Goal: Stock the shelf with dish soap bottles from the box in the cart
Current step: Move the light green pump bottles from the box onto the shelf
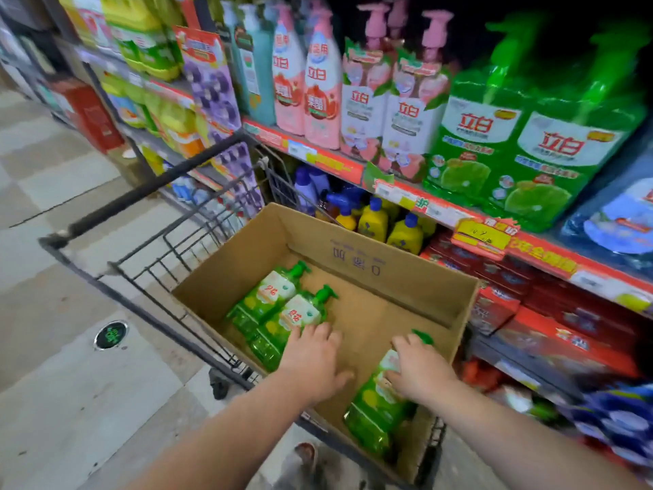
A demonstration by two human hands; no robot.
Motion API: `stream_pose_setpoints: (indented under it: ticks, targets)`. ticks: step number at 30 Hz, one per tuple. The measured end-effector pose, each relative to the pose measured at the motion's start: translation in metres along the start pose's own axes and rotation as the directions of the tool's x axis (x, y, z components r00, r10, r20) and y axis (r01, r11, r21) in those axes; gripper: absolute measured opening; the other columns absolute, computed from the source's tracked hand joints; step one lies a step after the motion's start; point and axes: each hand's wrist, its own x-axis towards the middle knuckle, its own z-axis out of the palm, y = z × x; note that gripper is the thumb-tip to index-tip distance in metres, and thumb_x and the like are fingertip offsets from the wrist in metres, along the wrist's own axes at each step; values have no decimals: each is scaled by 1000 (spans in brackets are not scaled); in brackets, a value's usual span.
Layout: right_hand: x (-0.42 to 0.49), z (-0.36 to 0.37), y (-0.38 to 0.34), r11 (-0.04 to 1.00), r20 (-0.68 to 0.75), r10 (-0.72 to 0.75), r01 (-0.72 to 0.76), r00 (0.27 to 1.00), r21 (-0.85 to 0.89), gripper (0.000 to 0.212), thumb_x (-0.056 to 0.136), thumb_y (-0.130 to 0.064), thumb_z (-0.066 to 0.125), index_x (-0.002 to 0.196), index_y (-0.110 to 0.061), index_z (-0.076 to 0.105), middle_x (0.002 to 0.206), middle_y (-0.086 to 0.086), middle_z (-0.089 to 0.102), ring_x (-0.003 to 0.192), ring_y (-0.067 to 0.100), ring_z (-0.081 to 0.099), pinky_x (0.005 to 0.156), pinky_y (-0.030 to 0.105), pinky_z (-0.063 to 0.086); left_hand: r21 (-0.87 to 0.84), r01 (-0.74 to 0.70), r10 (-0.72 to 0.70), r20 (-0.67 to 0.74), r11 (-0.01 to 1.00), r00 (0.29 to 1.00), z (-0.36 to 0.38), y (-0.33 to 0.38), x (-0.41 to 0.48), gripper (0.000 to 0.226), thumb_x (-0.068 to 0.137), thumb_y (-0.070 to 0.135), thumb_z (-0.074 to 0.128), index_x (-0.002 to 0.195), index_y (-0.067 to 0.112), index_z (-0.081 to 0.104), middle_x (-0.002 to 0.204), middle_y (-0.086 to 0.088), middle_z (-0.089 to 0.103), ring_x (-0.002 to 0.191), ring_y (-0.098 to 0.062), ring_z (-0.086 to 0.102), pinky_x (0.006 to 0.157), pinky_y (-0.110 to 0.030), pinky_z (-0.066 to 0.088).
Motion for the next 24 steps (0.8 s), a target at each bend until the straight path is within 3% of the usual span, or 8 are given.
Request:
stream_pose_setpoints:
  ticks: [7,11,15,19,22,24]
  targets:
    - [44,16,-8,915,146,334,-358,931,188,61,89,-43,58,136,-13,35,138,12,39,124,33,49,98,37,43,14,-245,240,152,969,959,12,-26,80,68,87,56,49,139,15,35,143,-11,37,135,-31,29,113,-46,21]
    - [65,44,-8,767,220,496,-543,840,342,63,90,-41,56,138,-9,30,134,14,44,119,31,53,91,32,44,-50,-296,294,345,954,891,40,-30,107,69,87,51,52,139,10,33,144,-14,35,134,-35,32,110,-48,27]
    - [79,74,-7,511,305,616,-663,727,547,70,88,-33,63,142,-10,25,129,12,54,115,30,55,84,29,42,-170,-253,305,493,952,815,68,-29,127,69,89,43,58,142,10,29,145,-13,34,134,-33,34,108,-45,30]
    - [95,99,-6,260,325,732,-685,600,681,85,77,-28,71,145,-12,23,130,12,51,112,32,54,93,36,48,-344,-97,284,551,934,785,94,-22,144,69,88,39,62,143,14,30,146,-12,36,133,-30,37,107,-41,34]
    - [103,106,-7,228,333,772,-725,542,650,82,83,-37,66,146,-11,20,138,15,38,121,36,48,95,35,42,-478,56,267,579,876,770,105,-15,157,75,83,47,65,142,14,34,144,-12,41,130,-29,42,103,-36,38]
    - [110,107,-3,227,340,778,-740,529,633,76,86,-41,62,143,-8,25,138,16,37,121,38,48,95,36,43,-577,142,293,594,805,750,114,-12,164,71,83,41,67,141,14,36,141,-6,46,128,-23,45,100,-30,38]
